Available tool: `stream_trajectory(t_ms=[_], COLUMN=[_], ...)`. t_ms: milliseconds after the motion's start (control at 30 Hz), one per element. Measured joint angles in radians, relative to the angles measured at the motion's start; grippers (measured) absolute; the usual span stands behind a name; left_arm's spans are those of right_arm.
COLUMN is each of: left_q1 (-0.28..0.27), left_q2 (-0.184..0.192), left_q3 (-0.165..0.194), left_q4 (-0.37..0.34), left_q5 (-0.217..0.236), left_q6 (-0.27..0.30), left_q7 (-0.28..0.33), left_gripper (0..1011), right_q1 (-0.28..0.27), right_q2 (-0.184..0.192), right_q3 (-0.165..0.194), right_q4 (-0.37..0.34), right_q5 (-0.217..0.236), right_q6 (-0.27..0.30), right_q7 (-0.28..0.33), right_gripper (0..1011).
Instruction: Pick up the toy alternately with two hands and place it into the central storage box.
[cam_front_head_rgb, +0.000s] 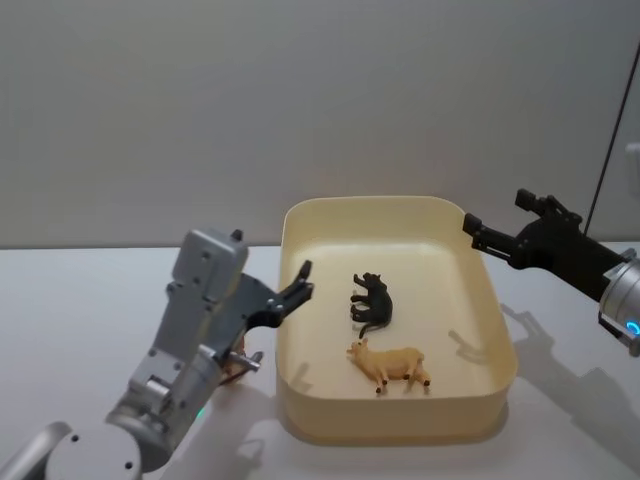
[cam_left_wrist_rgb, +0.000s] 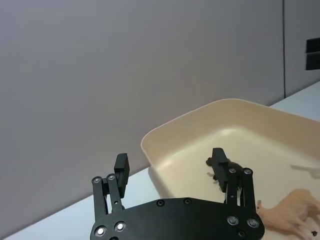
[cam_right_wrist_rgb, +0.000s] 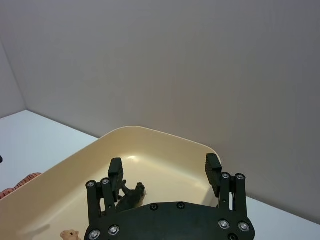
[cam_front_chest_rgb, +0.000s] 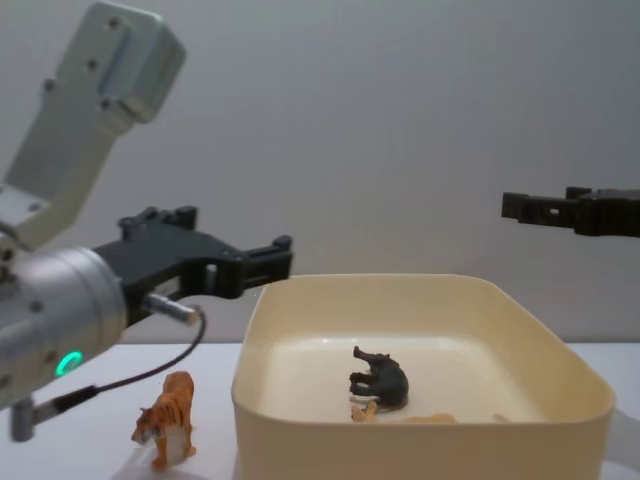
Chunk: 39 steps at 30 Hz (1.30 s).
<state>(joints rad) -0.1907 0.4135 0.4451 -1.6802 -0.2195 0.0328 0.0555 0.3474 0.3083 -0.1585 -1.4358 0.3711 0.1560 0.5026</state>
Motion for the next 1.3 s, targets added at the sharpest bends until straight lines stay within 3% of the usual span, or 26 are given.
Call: stream_trajectory(t_ms=[400,667,967,1300], left_q1=[0.128,0.199,0.253,0.264], left_q2=[0.103,0.164,0.231,0.266], left_q3=[-0.031,-0.049,-0.069,-0.083], left_q4=[-0.142,-0.207,-0.24,-0.219], left_q5=[-0.094,-0.17,-0.233,-0.244], left_q6=[0.101,0.17,0.22,0.227], left_q7=[0.151,0.189,0.139,0.031], left_gripper=[1002,1002,1002,1002], right_q1=[-0.019,-0.024,-0.027,-0.028], right_q2=[0.011,0.014,0.016,0.017], right_q3=[0.008,0.01,0.011,0.012], right_q4=[-0.021,-0.027,-0.031,-0.032], right_q5=[0.015,0.019,0.022,0.023], right_q6=[0.008,0.011,0.012,0.013], right_q7=[-0.005,-0.005,-0.006,-0.007], right_gripper=[1001,1001,1001,1001])
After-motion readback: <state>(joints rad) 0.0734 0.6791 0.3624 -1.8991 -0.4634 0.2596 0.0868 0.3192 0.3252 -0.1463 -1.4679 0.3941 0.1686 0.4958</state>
